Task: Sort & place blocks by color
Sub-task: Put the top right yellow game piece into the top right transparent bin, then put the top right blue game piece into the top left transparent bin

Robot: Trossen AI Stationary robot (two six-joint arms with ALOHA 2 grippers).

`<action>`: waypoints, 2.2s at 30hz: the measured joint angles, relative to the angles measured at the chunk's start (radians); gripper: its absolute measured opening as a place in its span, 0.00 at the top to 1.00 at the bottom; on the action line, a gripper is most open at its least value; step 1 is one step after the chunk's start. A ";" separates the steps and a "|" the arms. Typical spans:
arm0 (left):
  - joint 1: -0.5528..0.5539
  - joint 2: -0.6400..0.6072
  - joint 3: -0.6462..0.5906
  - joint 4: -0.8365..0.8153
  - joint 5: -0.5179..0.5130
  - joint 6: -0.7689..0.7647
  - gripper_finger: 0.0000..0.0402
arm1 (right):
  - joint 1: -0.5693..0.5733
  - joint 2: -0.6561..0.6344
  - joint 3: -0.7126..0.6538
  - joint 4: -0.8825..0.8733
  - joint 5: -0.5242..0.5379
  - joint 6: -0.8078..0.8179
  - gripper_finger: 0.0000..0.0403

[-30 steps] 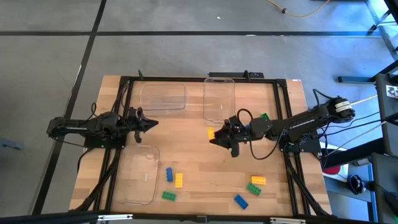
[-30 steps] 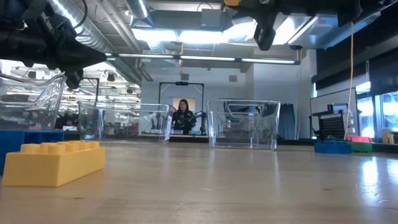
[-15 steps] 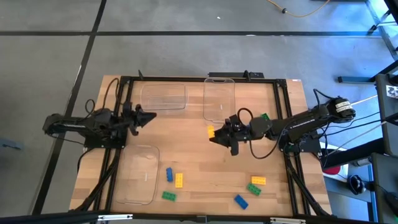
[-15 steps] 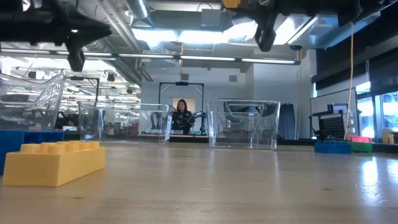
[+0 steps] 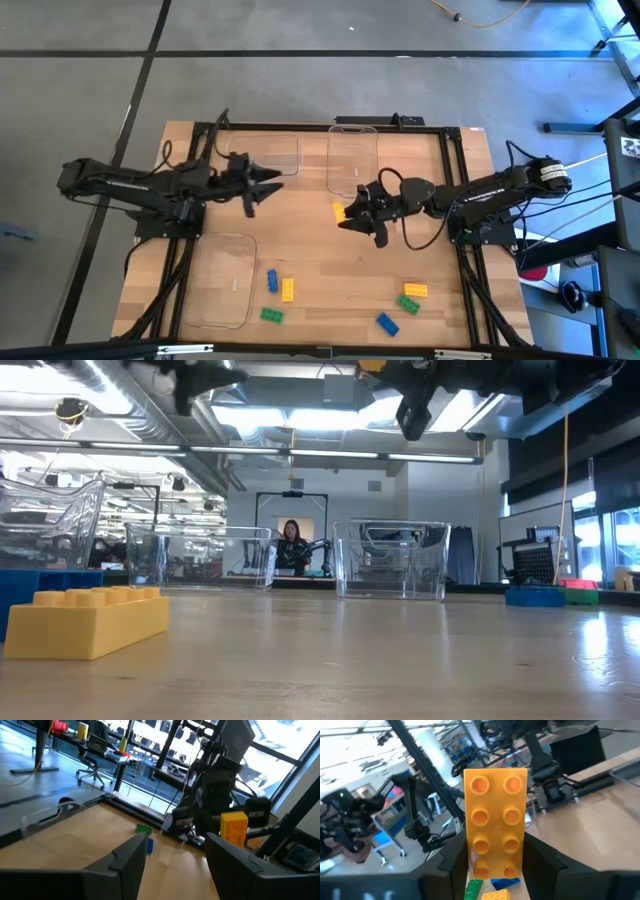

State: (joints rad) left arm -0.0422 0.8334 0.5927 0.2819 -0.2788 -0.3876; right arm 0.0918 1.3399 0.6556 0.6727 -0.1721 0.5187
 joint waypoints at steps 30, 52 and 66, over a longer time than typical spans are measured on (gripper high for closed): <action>0.059 0.000 0.133 -0.002 0.003 0.059 0.51 | -0.495 0.376 0.816 -1.529 0.253 -0.053 0.64; 0.065 -0.011 0.132 -0.004 0.015 0.057 0.52 | -0.552 0.688 0.867 -1.604 0.099 0.022 0.44; 0.063 -0.011 0.131 -0.005 0.014 0.055 0.52 | -0.477 0.504 0.854 -1.659 0.108 -0.169 0.15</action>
State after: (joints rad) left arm 0.0212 0.8223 0.7238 0.2771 -0.2646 -0.3325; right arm -0.3848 1.8444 1.5099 -0.9858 -0.0645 0.3501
